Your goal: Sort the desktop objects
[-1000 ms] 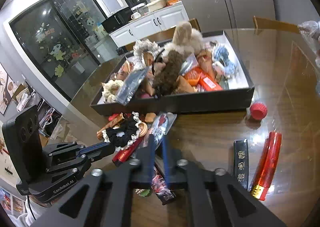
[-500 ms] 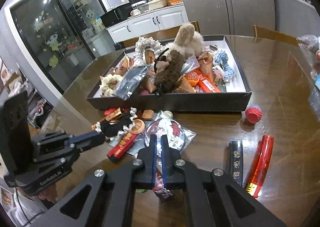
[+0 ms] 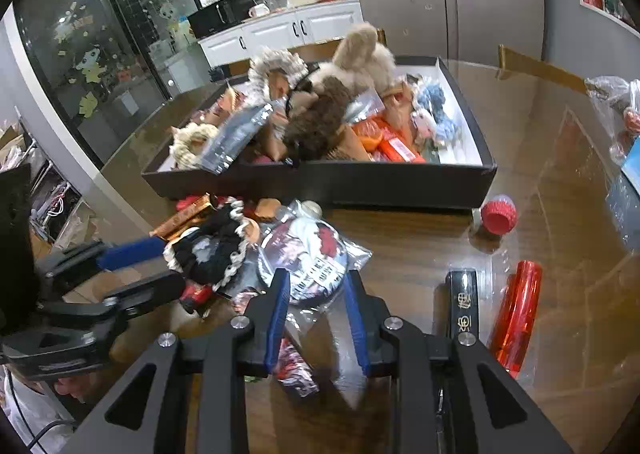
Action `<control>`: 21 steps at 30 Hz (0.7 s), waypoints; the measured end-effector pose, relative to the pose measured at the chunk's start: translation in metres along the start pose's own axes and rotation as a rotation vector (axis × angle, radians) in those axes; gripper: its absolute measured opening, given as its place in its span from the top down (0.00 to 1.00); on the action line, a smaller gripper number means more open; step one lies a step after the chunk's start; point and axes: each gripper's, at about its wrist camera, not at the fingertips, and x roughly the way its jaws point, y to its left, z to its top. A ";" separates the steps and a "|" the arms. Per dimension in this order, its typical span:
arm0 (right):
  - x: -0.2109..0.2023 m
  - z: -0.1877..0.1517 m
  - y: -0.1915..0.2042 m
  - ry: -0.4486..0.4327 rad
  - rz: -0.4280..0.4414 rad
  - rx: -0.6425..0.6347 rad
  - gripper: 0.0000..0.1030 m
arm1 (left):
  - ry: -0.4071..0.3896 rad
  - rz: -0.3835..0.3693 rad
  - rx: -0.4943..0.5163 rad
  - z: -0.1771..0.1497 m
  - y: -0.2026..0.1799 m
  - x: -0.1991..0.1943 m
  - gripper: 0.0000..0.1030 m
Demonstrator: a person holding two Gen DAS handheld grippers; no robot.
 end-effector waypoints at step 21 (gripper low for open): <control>0.013 0.009 -0.001 0.010 0.018 0.016 0.40 | 0.030 -0.013 0.067 0.011 -0.012 0.023 0.35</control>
